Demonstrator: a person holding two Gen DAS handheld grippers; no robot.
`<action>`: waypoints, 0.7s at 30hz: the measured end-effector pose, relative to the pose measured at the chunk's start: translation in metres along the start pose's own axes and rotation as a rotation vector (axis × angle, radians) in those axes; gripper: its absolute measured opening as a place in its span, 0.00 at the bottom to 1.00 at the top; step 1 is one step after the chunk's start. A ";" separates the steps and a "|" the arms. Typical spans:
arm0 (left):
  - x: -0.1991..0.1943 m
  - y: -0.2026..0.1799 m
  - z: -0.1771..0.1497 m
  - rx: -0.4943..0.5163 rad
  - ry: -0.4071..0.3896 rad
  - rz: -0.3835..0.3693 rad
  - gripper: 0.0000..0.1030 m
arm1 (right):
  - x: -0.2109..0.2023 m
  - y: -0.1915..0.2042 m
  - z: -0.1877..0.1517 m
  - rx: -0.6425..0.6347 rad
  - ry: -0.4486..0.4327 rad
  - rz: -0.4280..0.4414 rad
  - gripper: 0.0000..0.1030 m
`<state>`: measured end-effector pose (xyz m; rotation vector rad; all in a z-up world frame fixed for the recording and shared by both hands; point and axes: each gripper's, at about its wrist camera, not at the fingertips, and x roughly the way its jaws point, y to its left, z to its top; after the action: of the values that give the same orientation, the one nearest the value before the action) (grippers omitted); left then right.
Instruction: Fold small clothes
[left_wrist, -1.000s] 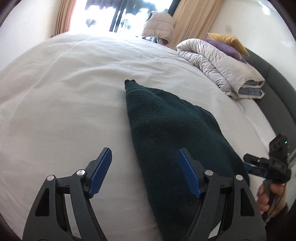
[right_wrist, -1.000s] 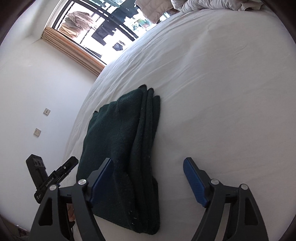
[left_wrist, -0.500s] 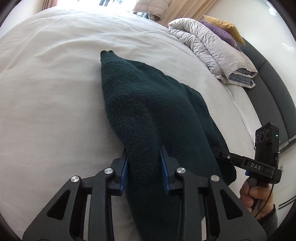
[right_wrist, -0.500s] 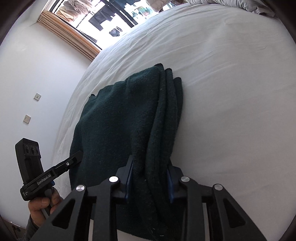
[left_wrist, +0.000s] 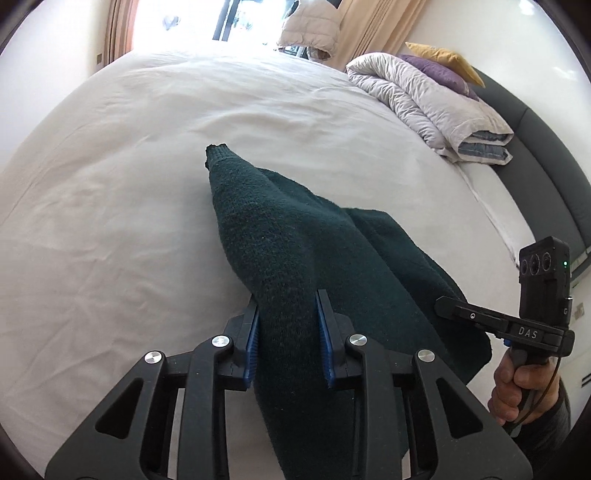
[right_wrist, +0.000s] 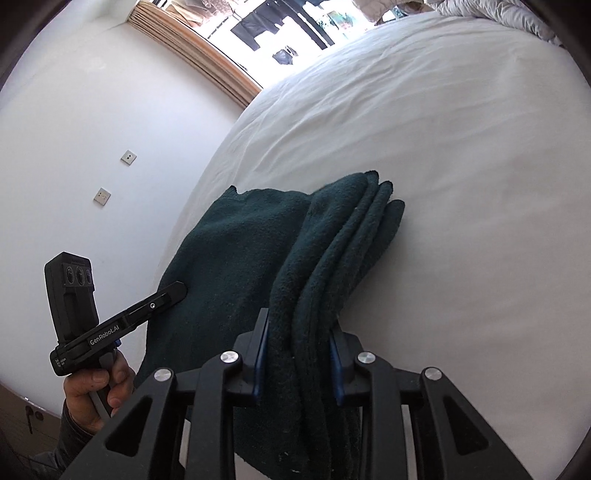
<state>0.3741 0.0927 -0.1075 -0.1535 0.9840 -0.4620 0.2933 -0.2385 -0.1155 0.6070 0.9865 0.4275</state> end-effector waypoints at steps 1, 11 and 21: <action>-0.007 0.008 -0.014 -0.006 0.006 0.005 0.24 | 0.001 0.001 -0.012 0.018 0.002 0.018 0.29; -0.033 0.024 -0.101 0.031 -0.006 0.103 0.31 | -0.004 -0.013 -0.071 0.119 -0.029 0.030 0.31; -0.038 0.020 -0.115 -0.022 -0.103 0.219 0.61 | -0.042 0.016 -0.091 -0.025 -0.170 -0.140 0.56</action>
<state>0.2674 0.1368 -0.1483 -0.0866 0.8936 -0.2405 0.1929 -0.2262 -0.1152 0.5391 0.8539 0.2596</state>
